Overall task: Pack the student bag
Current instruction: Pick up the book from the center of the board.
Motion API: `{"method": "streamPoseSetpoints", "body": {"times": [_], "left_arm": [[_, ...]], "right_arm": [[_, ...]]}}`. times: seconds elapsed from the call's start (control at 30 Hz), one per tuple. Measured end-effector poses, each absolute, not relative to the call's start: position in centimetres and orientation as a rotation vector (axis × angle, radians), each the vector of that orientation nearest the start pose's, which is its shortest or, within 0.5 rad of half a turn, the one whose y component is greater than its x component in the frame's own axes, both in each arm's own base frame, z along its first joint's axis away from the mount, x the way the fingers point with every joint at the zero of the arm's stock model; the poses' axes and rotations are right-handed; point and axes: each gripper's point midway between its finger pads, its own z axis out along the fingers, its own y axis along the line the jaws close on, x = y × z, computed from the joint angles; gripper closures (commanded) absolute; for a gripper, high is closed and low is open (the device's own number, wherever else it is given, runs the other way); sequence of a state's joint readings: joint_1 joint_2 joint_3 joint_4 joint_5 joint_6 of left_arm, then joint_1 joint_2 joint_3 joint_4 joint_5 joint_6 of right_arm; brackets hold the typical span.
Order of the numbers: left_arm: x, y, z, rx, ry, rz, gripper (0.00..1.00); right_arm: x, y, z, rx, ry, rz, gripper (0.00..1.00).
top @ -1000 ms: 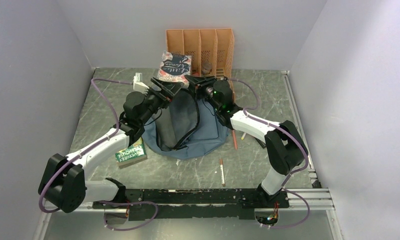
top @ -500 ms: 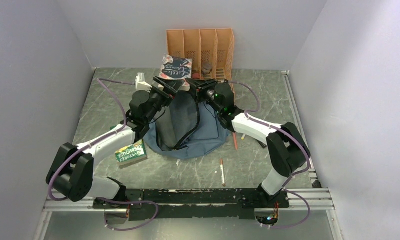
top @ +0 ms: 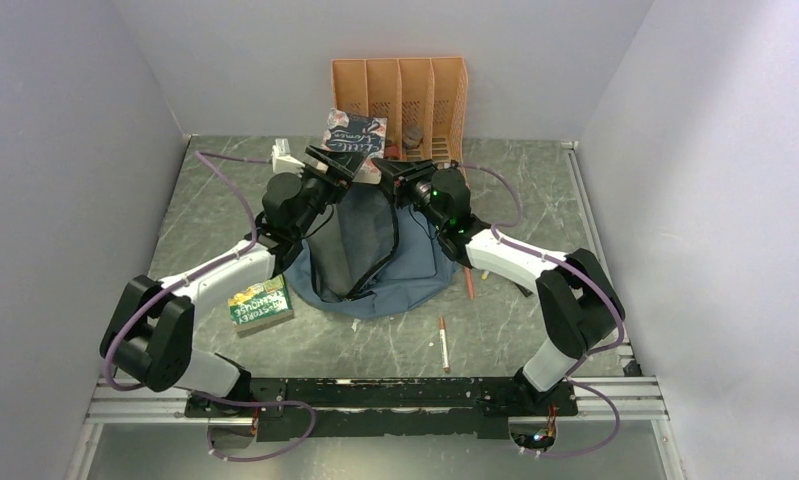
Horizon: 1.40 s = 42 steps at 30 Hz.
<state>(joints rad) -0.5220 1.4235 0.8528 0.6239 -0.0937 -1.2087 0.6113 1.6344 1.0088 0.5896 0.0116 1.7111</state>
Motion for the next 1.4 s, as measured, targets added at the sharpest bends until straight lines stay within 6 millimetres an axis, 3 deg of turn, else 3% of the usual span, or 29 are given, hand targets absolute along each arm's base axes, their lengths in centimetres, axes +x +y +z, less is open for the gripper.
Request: {"method": "streamPoseSetpoints", "body": {"times": [0.1,0.3,0.53,0.67,0.73,0.83,0.97,1.07,1.2,1.4], "left_arm": [[40.1,-25.4,29.1,-0.646,1.541,-1.286,0.27],[40.3,-25.2,29.1,-0.646,1.542,-1.276,0.5],[40.5,-24.9,28.9,-0.631,1.556,-1.244,0.65],[40.6,-24.8,29.1,-0.628,1.554,-1.24,0.85],[40.5,-24.9,29.2,-0.622,1.556,-1.248,0.95],[40.6,-24.7,29.1,-0.605,1.566,-1.258,0.95],[41.0,-24.0,28.7,-0.537,1.591,-1.245,0.95],[41.9,-22.4,28.1,-0.487,1.608,-1.199,0.95],[42.3,-21.0,28.0,-0.384,1.638,-1.143,0.95],[40.3,-19.2,27.9,-0.235,1.746,-1.012,0.95]], "right_arm": [[40.2,33.2,27.5,1.014,1.65,1.696,1.0],[40.0,33.2,27.4,1.0,1.654,1.686,1.0],[39.9,33.1,27.7,0.974,1.65,1.677,1.0],[39.9,33.1,27.6,0.96,1.654,1.672,1.0],[39.8,33.1,27.6,0.942,1.653,1.666,0.84],[39.7,33.1,27.6,0.92,1.655,1.657,0.53],[38.7,32.9,27.6,0.863,1.68,1.627,0.3],[37.9,32.2,28.8,0.786,1.68,1.577,0.21],[37.2,31.0,30.1,0.644,1.672,1.455,0.17],[37.5,29.9,28.4,0.353,1.761,1.158,0.17]]}}
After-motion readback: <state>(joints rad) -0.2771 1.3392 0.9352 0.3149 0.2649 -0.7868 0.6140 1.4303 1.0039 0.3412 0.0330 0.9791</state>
